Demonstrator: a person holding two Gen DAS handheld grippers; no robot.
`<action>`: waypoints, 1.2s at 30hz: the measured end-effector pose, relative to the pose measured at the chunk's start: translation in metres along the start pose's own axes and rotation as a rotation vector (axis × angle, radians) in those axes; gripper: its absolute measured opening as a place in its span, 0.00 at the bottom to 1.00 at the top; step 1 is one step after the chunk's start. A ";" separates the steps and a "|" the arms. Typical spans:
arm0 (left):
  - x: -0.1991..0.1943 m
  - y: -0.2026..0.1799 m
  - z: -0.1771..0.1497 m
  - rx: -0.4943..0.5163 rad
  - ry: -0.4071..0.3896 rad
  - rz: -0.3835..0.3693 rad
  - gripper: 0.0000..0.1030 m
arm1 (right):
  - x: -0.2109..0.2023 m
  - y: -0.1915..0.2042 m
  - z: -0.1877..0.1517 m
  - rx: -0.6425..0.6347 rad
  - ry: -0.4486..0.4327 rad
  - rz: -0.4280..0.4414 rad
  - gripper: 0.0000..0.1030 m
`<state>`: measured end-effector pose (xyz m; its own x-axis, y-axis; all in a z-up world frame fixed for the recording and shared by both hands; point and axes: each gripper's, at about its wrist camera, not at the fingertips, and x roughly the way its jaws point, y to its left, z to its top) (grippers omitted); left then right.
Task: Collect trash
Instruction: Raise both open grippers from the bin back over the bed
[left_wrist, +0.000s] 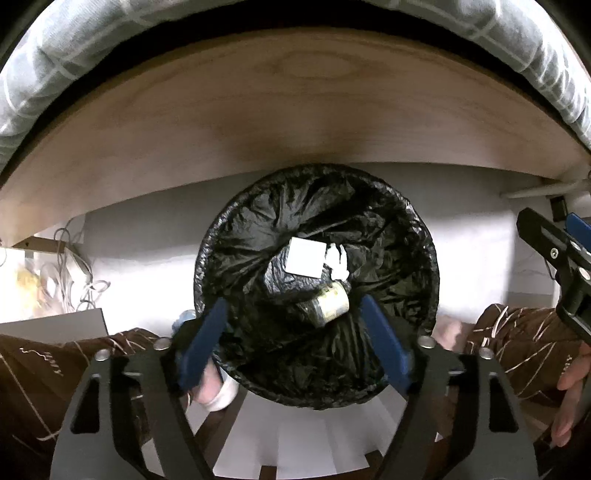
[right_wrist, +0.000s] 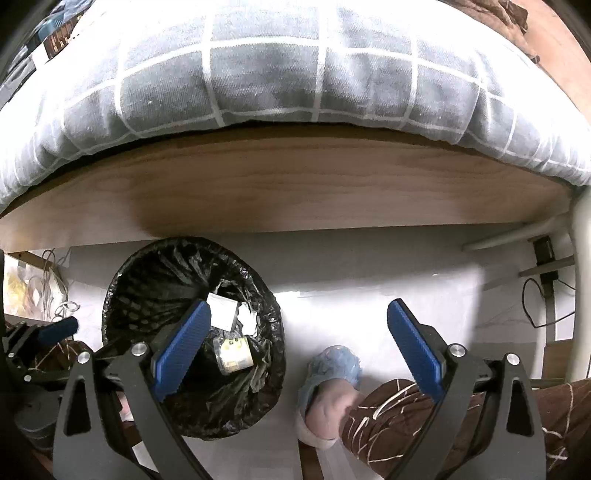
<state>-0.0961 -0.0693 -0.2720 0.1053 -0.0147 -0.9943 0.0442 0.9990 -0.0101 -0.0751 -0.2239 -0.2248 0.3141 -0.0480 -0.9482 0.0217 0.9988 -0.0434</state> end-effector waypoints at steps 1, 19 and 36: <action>-0.002 0.001 0.001 -0.003 -0.012 0.001 0.80 | -0.002 0.000 0.001 0.000 -0.005 -0.002 0.89; -0.102 0.034 0.028 -0.095 -0.318 0.014 0.94 | -0.087 0.008 0.036 0.006 -0.266 -0.019 0.89; -0.193 0.051 0.083 -0.125 -0.532 -0.045 0.94 | -0.171 0.028 0.107 -0.028 -0.489 0.013 0.89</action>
<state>-0.0320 -0.0185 -0.0723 0.5952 -0.0445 -0.8023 -0.0549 0.9939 -0.0958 -0.0269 -0.1884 -0.0306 0.7234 -0.0269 -0.6899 -0.0082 0.9988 -0.0475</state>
